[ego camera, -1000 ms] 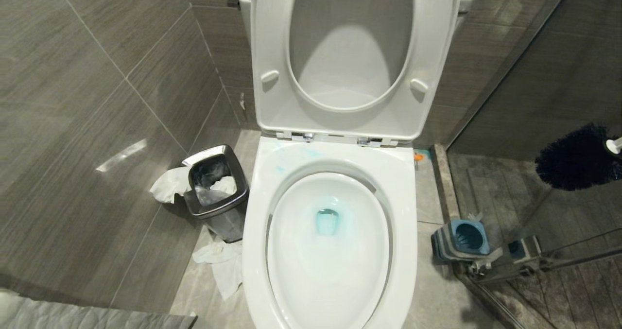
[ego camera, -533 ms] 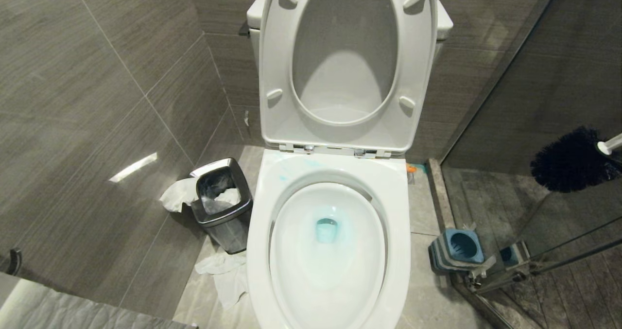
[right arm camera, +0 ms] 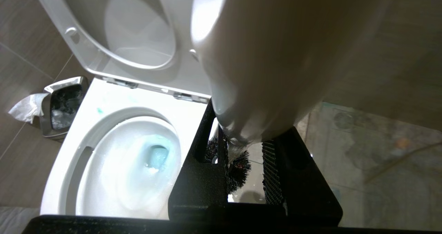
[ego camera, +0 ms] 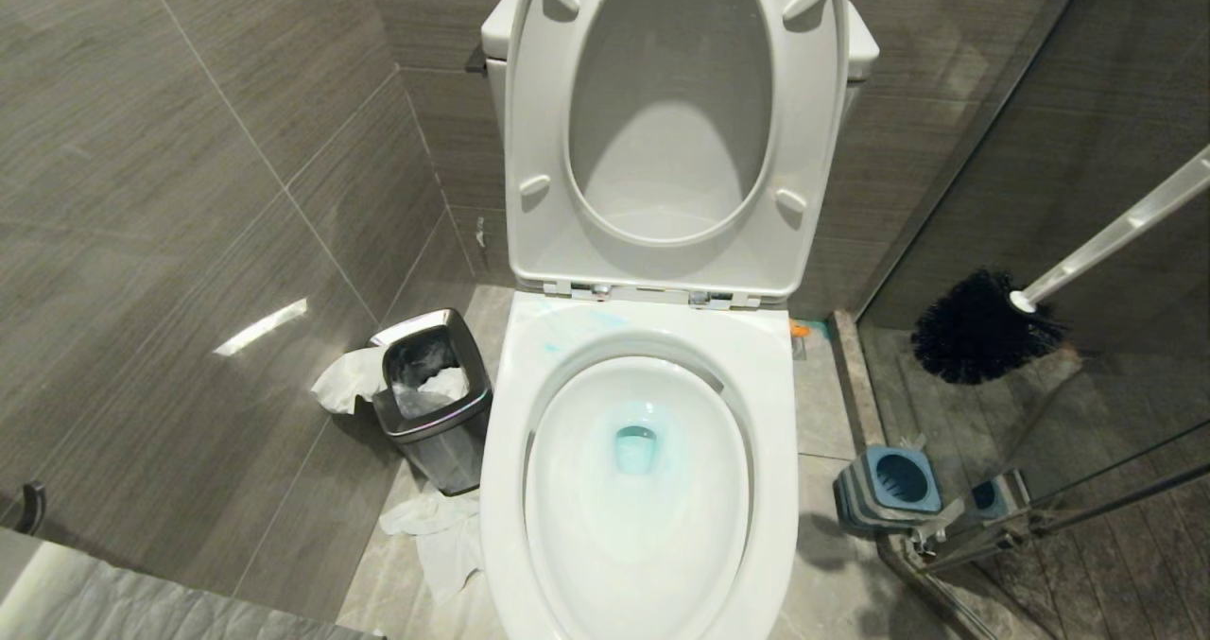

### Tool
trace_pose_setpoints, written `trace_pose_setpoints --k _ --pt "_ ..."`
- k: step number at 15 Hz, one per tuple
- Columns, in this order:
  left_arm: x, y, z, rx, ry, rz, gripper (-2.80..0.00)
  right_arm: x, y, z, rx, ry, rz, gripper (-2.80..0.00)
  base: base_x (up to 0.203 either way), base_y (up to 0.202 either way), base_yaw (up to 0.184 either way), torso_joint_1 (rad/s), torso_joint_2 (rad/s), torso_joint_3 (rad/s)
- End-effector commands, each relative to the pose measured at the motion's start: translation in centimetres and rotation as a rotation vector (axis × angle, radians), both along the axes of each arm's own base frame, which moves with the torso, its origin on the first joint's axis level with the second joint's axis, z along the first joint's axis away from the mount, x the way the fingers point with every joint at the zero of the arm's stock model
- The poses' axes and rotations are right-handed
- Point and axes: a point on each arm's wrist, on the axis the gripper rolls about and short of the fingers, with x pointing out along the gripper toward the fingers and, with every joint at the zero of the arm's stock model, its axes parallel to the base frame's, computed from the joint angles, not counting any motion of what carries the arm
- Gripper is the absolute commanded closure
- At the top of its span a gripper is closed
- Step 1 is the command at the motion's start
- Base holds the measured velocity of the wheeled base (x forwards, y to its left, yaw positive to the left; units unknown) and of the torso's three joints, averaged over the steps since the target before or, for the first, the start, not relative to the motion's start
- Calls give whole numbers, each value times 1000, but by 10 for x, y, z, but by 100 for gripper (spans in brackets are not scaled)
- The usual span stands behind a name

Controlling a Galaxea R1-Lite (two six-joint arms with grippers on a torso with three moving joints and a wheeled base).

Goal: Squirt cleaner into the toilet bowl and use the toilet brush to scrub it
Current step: Scrub the toilet bowl

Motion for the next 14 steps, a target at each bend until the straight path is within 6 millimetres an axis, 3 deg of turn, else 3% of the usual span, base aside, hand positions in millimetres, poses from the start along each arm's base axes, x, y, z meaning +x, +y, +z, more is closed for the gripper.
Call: trace_pose_setpoints --k 1,6,14 --pt "0 0 0 1 1 0 0 28 37 -13 -33 71 34 0 0 0 0 0 0 0" --pt "0 0 0 1 0 0 0 72 115 -49 -62 188 83 0 0 0 0 0 0 0" --pt "0 0 0 1 1 0 0 144 179 -109 -90 233 83 0 0 0 0 1 1 18"
